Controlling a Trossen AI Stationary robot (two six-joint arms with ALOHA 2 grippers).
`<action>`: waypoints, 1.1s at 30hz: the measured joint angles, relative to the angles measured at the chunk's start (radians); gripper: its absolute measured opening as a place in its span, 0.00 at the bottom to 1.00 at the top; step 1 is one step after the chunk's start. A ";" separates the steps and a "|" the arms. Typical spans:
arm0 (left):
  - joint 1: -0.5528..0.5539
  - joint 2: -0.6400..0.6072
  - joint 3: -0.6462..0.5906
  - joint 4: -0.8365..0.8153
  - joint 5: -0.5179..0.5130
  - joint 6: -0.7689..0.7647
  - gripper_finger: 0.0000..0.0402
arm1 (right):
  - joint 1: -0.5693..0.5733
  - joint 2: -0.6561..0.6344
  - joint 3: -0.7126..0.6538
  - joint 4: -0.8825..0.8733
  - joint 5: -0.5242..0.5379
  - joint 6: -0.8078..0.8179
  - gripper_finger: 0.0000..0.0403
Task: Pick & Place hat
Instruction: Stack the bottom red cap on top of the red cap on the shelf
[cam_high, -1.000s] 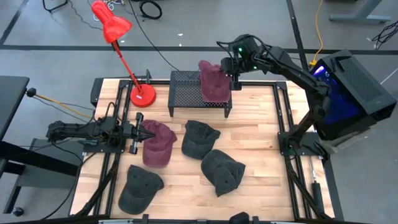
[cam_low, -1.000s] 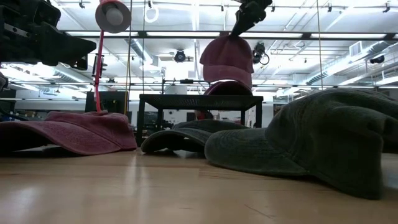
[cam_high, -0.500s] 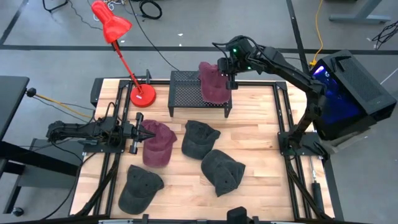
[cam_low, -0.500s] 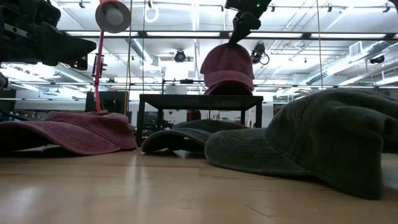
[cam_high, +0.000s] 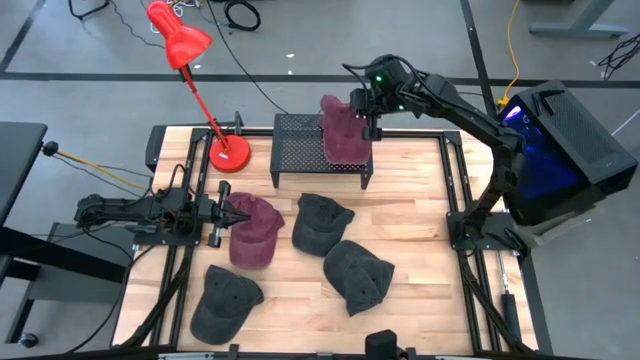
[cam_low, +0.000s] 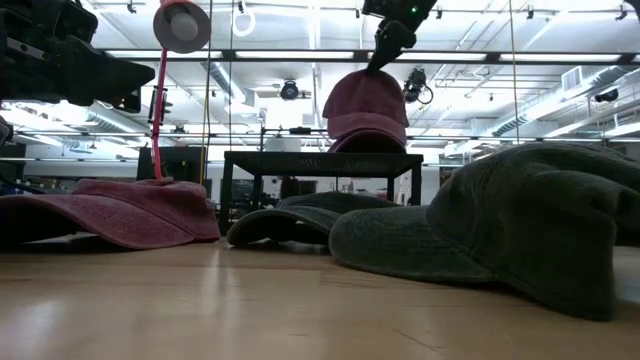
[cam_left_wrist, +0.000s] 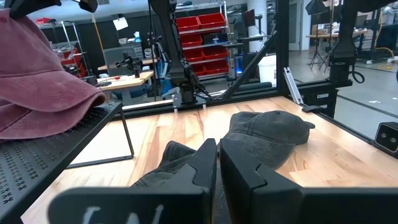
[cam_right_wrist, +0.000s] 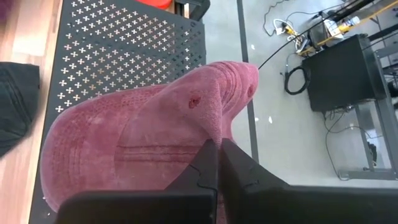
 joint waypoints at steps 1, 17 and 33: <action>0.000 0.000 0.000 0.000 0.000 0.000 0.07 | 0.000 0.003 0.000 -0.001 -0.001 0.000 0.00; 0.000 0.000 0.000 0.000 0.000 0.000 0.07 | -0.021 0.043 -0.001 0.015 0.001 0.019 0.00; 0.000 0.000 0.000 0.000 0.000 0.000 0.07 | -0.042 0.048 -0.001 0.025 0.001 0.073 0.00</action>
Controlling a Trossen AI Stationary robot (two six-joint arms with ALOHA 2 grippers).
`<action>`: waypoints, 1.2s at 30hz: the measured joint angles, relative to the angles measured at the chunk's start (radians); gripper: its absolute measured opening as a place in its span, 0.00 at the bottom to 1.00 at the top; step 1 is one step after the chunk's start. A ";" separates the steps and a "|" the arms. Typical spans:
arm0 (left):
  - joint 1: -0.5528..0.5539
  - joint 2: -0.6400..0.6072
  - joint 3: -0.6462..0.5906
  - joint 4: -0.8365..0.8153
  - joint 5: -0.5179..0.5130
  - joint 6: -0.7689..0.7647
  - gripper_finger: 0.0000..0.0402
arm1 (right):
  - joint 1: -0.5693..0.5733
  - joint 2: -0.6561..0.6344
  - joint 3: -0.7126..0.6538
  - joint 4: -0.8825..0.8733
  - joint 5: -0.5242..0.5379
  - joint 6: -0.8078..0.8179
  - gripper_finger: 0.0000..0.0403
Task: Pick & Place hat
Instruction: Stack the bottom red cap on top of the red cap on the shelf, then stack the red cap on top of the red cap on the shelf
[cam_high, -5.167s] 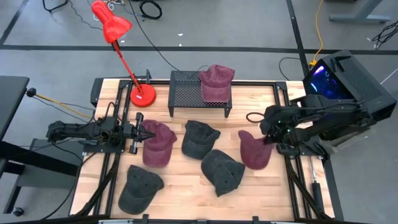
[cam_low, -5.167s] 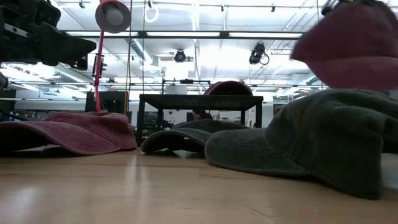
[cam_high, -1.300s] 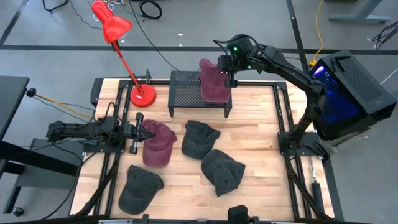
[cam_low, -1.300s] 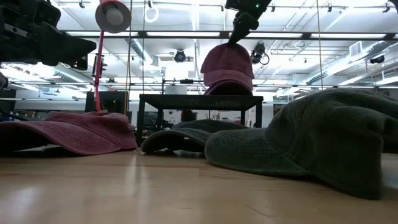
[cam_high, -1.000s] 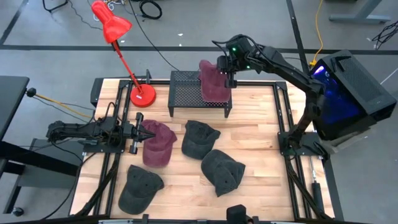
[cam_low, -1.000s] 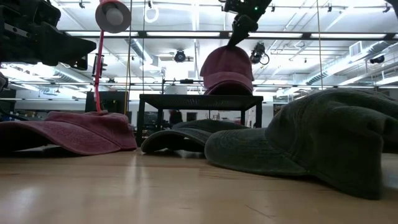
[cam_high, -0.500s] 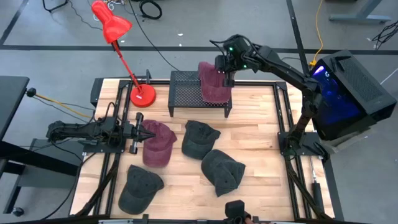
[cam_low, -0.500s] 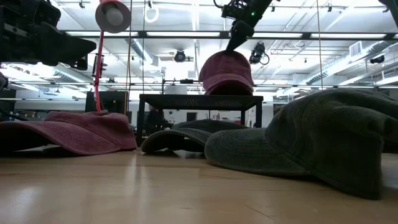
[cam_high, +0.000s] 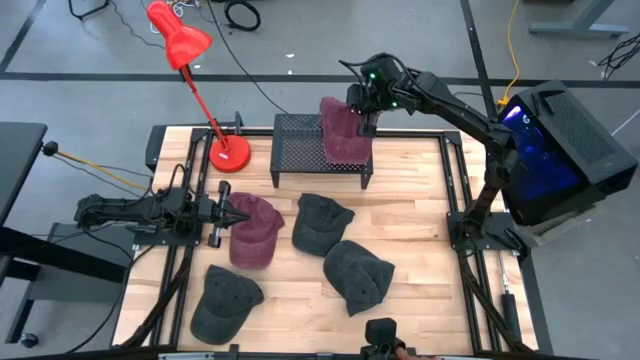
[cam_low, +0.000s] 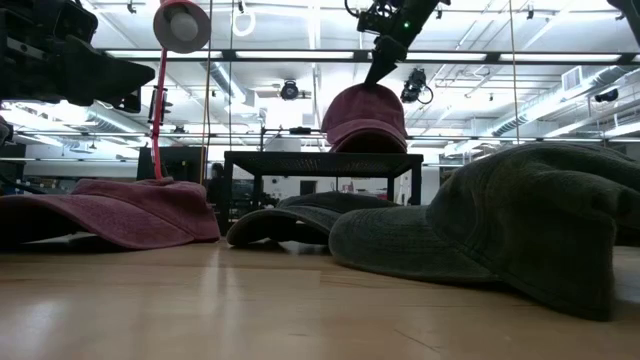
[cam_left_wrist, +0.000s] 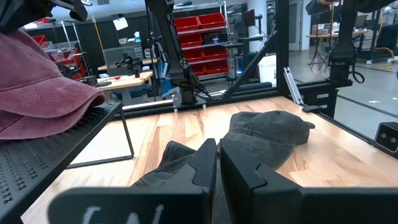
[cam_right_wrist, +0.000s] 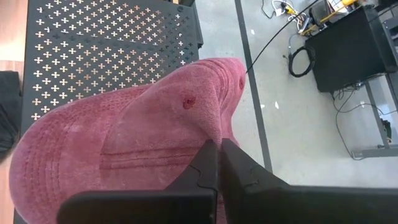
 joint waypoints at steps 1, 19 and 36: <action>0.000 0.000 0.000 0.000 0.000 0.000 0.07 | 0.000 0.000 0.000 0.000 0.000 0.000 0.00; 0.000 0.000 0.000 0.000 0.000 0.000 0.07 | 0.000 0.000 0.000 0.009 0.060 0.034 0.26; 0.000 0.000 0.000 0.000 0.000 0.000 0.07 | 0.016 -0.071 0.000 0.079 -0.001 0.083 0.46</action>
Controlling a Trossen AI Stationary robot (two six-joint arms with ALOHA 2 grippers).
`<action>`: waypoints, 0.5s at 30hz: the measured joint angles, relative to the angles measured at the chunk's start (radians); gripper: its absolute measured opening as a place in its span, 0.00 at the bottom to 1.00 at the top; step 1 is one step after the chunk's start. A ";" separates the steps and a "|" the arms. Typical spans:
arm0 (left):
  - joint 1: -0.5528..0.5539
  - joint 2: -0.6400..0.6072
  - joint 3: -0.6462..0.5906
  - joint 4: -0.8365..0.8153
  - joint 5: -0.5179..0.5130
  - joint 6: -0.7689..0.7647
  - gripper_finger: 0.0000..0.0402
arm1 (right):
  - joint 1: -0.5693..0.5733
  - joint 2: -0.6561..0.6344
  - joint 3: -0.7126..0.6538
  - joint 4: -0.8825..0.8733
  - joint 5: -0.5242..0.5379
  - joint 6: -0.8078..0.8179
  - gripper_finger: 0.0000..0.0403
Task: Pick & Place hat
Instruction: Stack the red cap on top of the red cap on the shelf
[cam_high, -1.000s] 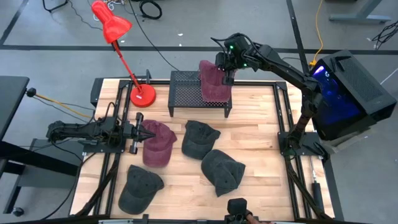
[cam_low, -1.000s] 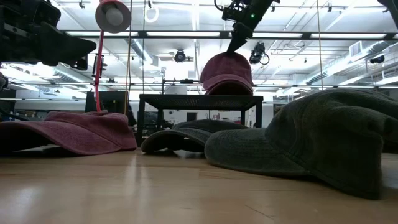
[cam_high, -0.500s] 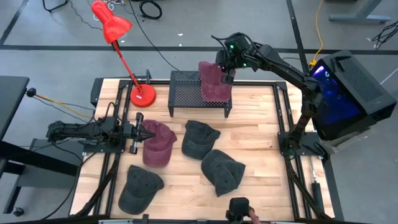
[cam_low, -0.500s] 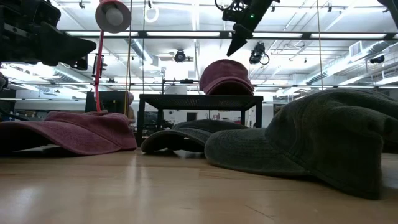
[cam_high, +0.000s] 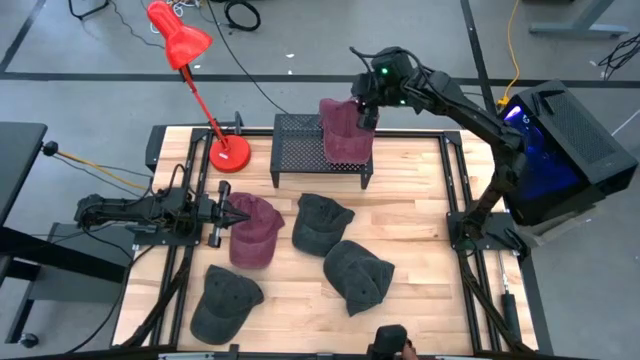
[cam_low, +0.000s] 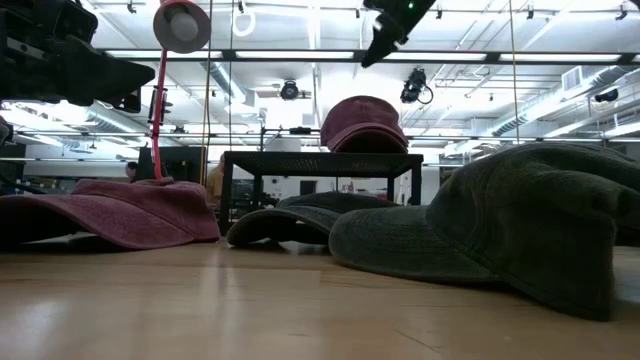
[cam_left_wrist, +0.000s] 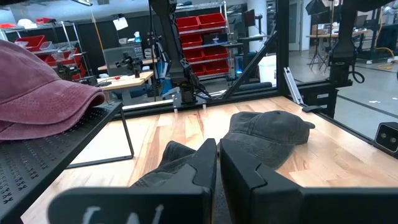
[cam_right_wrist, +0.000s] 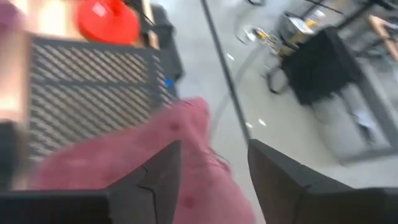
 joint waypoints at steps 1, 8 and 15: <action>0.000 0.000 0.000 0.000 0.000 0.000 0.07 | 0.003 -0.006 0.000 -0.002 -0.037 0.012 0.46; 0.000 0.000 0.000 0.000 0.000 0.000 0.07 | 0.055 -0.011 0.000 -0.034 -0.180 0.104 0.44; 0.000 0.000 0.000 0.000 0.000 0.000 0.07 | 0.146 -0.011 0.000 -0.089 -0.255 0.132 0.44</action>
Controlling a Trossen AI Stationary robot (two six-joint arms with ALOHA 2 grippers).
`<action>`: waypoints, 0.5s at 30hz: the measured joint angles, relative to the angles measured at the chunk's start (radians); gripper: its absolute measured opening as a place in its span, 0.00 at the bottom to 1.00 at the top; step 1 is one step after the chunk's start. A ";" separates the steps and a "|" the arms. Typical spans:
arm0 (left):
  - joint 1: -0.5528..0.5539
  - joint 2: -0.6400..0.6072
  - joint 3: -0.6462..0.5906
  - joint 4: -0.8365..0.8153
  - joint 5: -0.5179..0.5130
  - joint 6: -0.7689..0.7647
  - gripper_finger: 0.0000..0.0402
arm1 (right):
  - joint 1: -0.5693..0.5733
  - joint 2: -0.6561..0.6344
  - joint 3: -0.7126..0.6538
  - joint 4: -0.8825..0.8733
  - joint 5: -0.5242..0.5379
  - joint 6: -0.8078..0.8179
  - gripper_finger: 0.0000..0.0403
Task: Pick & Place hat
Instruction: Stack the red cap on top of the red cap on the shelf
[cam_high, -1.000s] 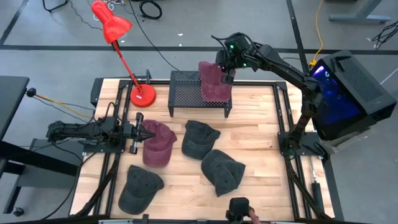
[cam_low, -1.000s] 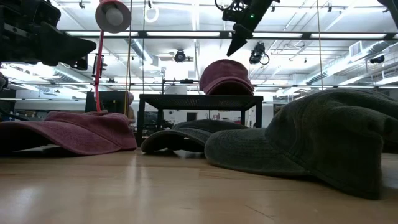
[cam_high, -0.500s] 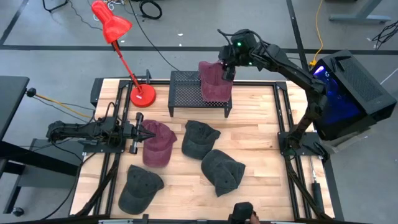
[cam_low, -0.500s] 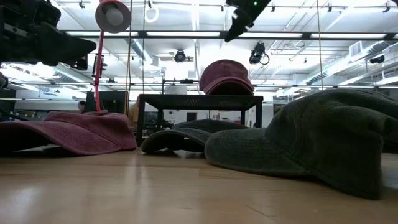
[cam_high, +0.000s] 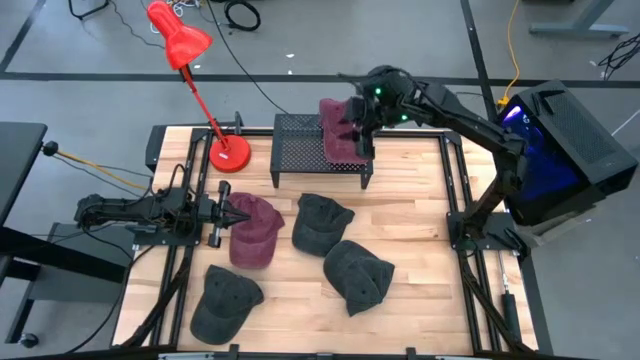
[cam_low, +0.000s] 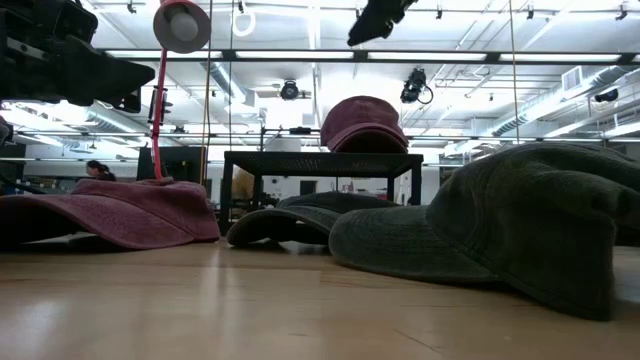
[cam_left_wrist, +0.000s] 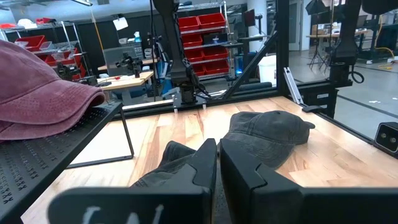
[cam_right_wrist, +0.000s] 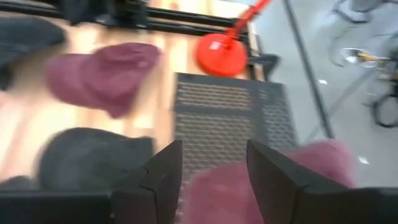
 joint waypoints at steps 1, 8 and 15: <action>0.000 0.000 0.000 0.000 0.000 0.000 0.07 | 0.015 0.000 0.000 -0.004 -0.011 0.006 0.44; 0.000 0.000 0.000 0.000 0.000 0.000 0.07 | 0.109 0.000 0.000 -0.010 -0.026 0.026 0.44; 0.000 0.000 0.000 0.000 0.000 0.000 0.07 | 0.163 -0.018 -0.049 0.032 0.016 0.076 0.42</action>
